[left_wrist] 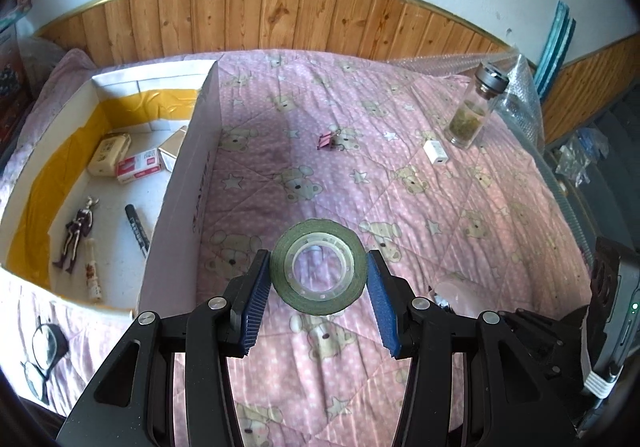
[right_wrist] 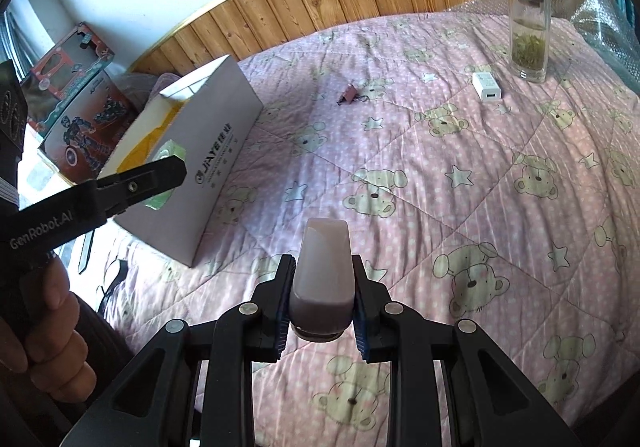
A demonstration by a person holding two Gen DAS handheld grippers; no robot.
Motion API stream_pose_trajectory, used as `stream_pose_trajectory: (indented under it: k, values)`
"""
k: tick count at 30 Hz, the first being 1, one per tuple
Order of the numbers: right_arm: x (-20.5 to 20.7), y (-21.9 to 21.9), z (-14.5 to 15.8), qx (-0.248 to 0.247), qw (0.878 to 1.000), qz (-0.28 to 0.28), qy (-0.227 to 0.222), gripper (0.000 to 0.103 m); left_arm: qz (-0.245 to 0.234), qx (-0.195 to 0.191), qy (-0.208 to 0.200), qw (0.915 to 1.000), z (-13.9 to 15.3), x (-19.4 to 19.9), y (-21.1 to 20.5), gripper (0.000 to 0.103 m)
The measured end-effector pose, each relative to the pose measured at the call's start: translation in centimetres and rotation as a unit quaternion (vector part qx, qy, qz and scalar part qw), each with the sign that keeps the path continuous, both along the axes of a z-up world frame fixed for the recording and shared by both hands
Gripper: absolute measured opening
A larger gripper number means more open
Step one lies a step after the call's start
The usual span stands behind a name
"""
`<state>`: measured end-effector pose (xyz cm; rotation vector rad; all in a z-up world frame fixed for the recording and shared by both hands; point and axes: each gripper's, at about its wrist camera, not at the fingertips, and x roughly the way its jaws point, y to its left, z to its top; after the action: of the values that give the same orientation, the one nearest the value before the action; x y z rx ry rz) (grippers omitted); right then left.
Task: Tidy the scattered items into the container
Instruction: 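Carry the tape roll and pink stapler over the white box with both tools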
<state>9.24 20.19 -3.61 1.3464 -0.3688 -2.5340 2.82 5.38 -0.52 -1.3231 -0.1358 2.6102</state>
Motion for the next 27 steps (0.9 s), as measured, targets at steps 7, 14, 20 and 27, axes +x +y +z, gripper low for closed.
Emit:
stream_pose_trajectory:
  k: [7, 14, 20, 27]
  values:
    - [1.6, -1.4, 1.6, -0.002, 1.000, 0.015, 0.015, 0.027, 0.004, 0.018, 0.003, 0.9998, 0.4, 1.8, -0.8, 0.049]
    - [2.8, -2.8, 3.2, -0.003, 0.999, 0.035, 0.030, 0.027, 0.009, 0.044, 0.003, 0.9990, 1.1, 3.4, -1.8, 0.049]
    - [3.4, -3.8, 4.4, -0.004, 0.998, 0.052, 0.046, 0.027, 0.009, 0.062, 0.003, 0.9980, 1.6, 4.6, -2.4, 0.049]
    - [3.9, -5.2, 5.7, -0.002, 0.996, 0.072, 0.061, 0.027, 0.011, 0.079, 0.010, 0.9967, 2.5, 6.1, -3.5, 0.049]
